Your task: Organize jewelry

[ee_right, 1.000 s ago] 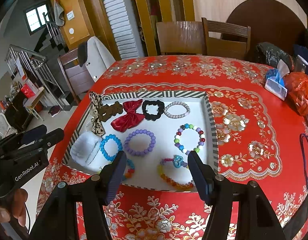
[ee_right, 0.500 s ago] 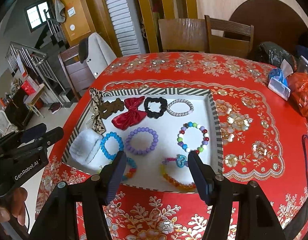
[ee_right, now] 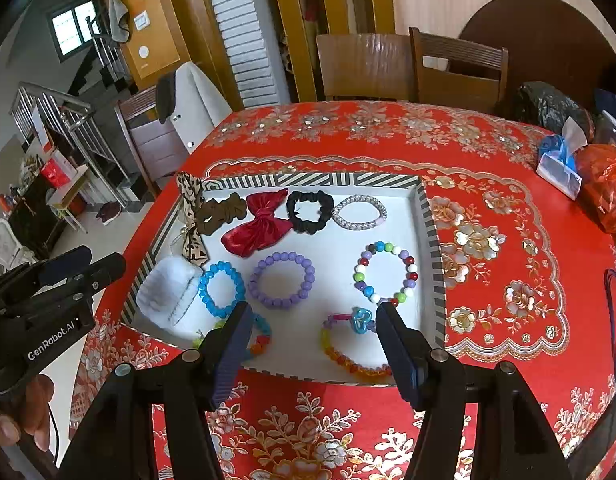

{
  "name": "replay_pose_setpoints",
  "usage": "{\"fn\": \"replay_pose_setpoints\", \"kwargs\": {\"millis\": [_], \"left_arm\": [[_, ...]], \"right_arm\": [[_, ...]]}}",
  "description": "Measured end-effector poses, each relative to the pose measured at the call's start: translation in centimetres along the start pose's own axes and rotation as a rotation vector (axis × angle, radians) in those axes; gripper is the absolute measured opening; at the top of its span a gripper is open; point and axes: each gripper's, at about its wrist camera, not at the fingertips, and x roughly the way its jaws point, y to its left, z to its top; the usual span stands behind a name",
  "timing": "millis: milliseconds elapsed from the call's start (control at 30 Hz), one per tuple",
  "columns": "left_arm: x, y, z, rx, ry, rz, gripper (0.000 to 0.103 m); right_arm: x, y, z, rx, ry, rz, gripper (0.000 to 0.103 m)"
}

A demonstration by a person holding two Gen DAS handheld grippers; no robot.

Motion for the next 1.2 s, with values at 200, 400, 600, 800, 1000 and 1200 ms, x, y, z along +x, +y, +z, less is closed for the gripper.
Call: {"fn": "replay_pose_setpoints", "kwargs": {"millis": [200, 400, 600, 800, 1000, 1200], "left_arm": [[0.03, 0.02, -0.09, 0.002, 0.004, 0.002, 0.047], [0.02, 0.02, -0.09, 0.001, 0.003, 0.002, 0.047], [0.09, 0.04, -0.06, -0.001, 0.004, 0.002, 0.047], [0.19, 0.07, -0.16, -0.002, 0.006, 0.003, 0.047], [0.25, 0.08, -0.22, -0.001, 0.008, 0.003, 0.047], [0.28, 0.09, -0.24, 0.0, 0.009, 0.005, 0.047]], "right_arm": [[0.29, 0.12, -0.12, -0.005, 0.01, 0.003, 0.062], [0.33, 0.09, -0.1, -0.005, 0.009, 0.003, 0.063], [0.38, 0.09, -0.09, -0.009, 0.013, 0.004, 0.063], [0.49, -0.05, -0.01, -0.013, 0.02, 0.009, 0.063], [0.56, -0.01, 0.22, -0.02, 0.022, 0.008, 0.063], [0.58, 0.1, 0.32, -0.025, 0.026, 0.01, 0.063]]}}
